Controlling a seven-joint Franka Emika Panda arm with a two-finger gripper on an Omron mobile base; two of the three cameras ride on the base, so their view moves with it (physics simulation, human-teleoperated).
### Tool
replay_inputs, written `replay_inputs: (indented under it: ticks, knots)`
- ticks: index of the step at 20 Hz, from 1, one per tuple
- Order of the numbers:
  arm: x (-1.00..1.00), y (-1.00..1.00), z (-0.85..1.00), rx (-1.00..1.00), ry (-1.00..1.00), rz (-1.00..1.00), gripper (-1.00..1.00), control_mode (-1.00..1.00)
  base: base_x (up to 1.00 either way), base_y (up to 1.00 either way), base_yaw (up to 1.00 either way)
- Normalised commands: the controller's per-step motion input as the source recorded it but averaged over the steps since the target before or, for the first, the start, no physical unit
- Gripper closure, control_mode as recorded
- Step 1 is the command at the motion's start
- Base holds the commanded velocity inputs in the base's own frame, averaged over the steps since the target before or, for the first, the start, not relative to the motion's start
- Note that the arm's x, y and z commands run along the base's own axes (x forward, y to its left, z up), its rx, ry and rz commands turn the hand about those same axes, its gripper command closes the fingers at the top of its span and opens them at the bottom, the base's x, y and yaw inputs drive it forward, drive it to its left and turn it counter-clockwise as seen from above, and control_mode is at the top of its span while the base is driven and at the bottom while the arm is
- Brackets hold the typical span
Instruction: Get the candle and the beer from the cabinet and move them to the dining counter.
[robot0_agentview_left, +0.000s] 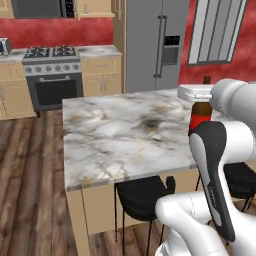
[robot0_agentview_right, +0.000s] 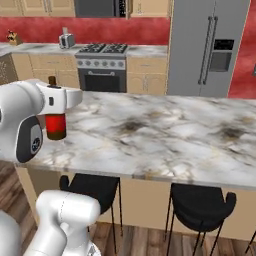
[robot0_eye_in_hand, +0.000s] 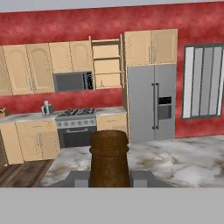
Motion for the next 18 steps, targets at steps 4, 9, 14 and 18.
replay_inputs:
  ticks: [4, 9, 14, 18]
  knots:
    - [0.0, 0.0, 0.0, 0.0, 0.0, 0.0, 1.0, 1.0, 0.21, -0.52, -0.03]
    - [0.0, 0.0, 0.0, 0.0, 0.0, 0.0, 1.0, 1.0, 0.35, -0.39, 0.0]
    - [0.0, 0.0, 0.0, 0.0, 0.0, 0.0, 1.0, 1.0, 0.55, -0.29, 0.0]
    - [0.0, 0.0, 0.0, 0.0, 0.0, 0.0, 1.0, 1.0, 0.55, -0.23, 0.0]
